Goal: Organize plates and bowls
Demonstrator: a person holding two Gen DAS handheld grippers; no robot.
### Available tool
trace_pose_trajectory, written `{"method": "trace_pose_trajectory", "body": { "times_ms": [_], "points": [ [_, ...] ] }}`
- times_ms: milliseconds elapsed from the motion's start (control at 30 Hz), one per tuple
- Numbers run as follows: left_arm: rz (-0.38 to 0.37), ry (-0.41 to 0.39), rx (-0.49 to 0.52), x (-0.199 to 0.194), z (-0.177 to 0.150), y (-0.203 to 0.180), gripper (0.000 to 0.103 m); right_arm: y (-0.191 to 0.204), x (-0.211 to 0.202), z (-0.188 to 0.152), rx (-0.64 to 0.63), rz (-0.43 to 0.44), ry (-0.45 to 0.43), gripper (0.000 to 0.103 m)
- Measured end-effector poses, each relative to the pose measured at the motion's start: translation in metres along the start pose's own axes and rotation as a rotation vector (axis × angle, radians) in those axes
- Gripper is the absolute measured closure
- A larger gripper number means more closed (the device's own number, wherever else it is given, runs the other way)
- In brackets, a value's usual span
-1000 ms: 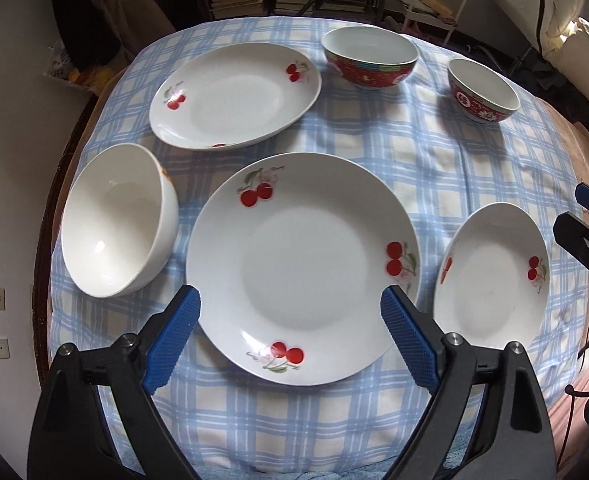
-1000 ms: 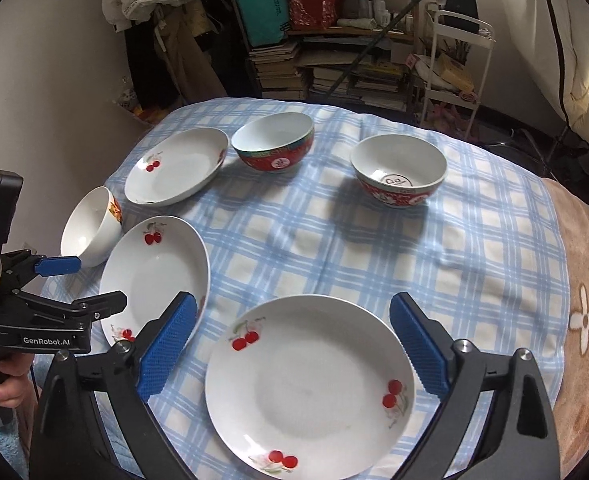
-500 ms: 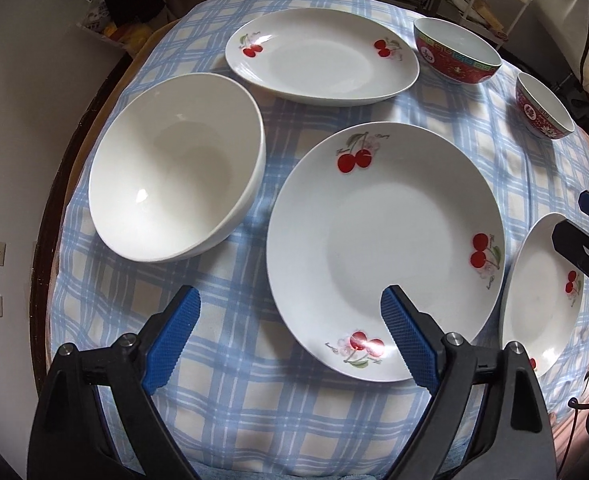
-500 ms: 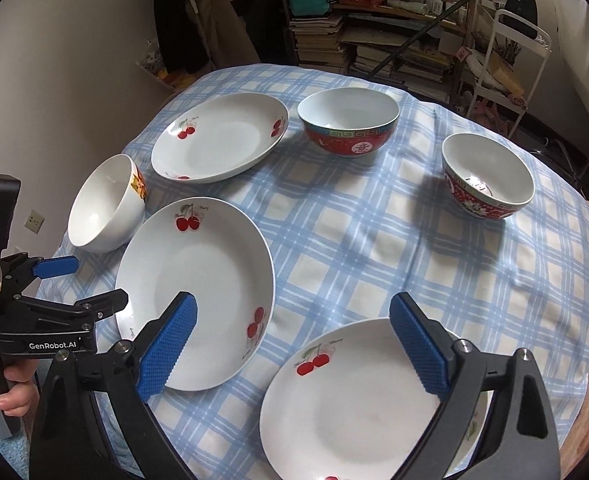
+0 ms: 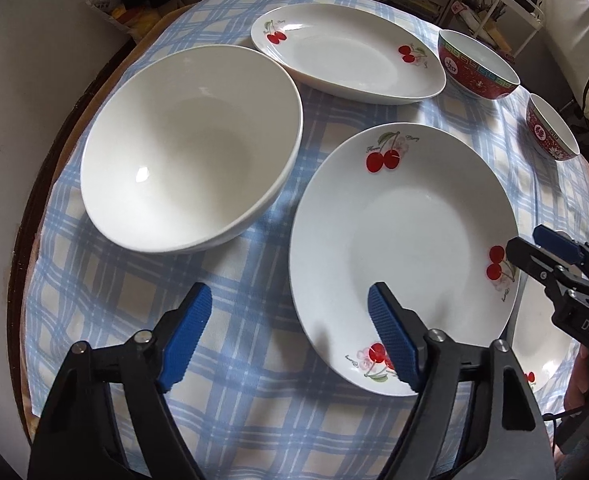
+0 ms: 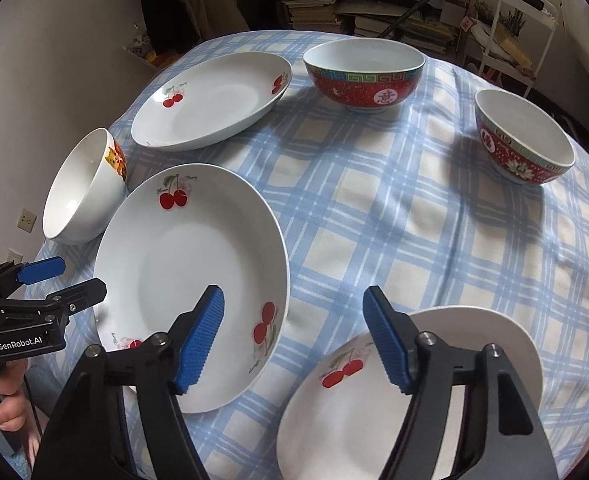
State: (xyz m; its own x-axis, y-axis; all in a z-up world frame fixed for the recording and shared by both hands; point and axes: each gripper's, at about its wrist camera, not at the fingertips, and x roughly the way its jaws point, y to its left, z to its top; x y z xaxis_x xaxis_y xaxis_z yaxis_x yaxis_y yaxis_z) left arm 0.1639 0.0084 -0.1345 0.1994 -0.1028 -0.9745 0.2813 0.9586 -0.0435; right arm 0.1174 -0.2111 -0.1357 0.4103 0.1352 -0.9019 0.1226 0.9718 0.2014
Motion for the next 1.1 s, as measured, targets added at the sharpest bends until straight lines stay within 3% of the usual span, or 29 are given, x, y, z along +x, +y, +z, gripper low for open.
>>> {"method": "trace_pose_trajectory", "body": {
  "times_ms": [67, 133, 300, 367, 467, 600, 967, 1100],
  "points": [
    [-0.022, 0.021, -0.004, 0.005, -0.002, 0.000, 0.043, 0.000, 0.006, -0.001, 0.014, 0.020, 0.016, 0.038],
    [-0.024, 0.034, -0.009, 0.010, -0.004, -0.001, 0.057, 0.001, 0.009, -0.002, 0.008, 0.023, 0.025, 0.053],
    [-0.055, 0.058, -0.072, 0.019, -0.001, 0.006, 0.072, -0.004, 0.015, 0.001, 0.023, 0.026, 0.033, 0.081],
    [-0.061, 0.066, -0.082, 0.023, 0.000, 0.007, 0.083, -0.006, 0.016, 0.002, 0.028, 0.039, 0.031, 0.084],
    [-0.085, 0.057, -0.084, 0.025, 0.004, 0.004, 0.090, -0.004, 0.015, 0.004, 0.018, 0.064, 0.031, 0.093],
    [-0.060, 0.042, -0.057, 0.026, 0.005, -0.003, 0.090, -0.001, 0.017, 0.004, 0.008, 0.056, 0.033, 0.095],
    [-0.113, 0.038, -0.114, 0.030, 0.008, 0.010, 0.089, -0.006, 0.026, 0.006, 0.065, 0.101, 0.037, 0.095],
    [-0.090, 0.039, -0.078, 0.024, 0.007, 0.007, 0.089, -0.005, 0.025, 0.005, 0.055, 0.104, 0.027, 0.094]
  ]
}}
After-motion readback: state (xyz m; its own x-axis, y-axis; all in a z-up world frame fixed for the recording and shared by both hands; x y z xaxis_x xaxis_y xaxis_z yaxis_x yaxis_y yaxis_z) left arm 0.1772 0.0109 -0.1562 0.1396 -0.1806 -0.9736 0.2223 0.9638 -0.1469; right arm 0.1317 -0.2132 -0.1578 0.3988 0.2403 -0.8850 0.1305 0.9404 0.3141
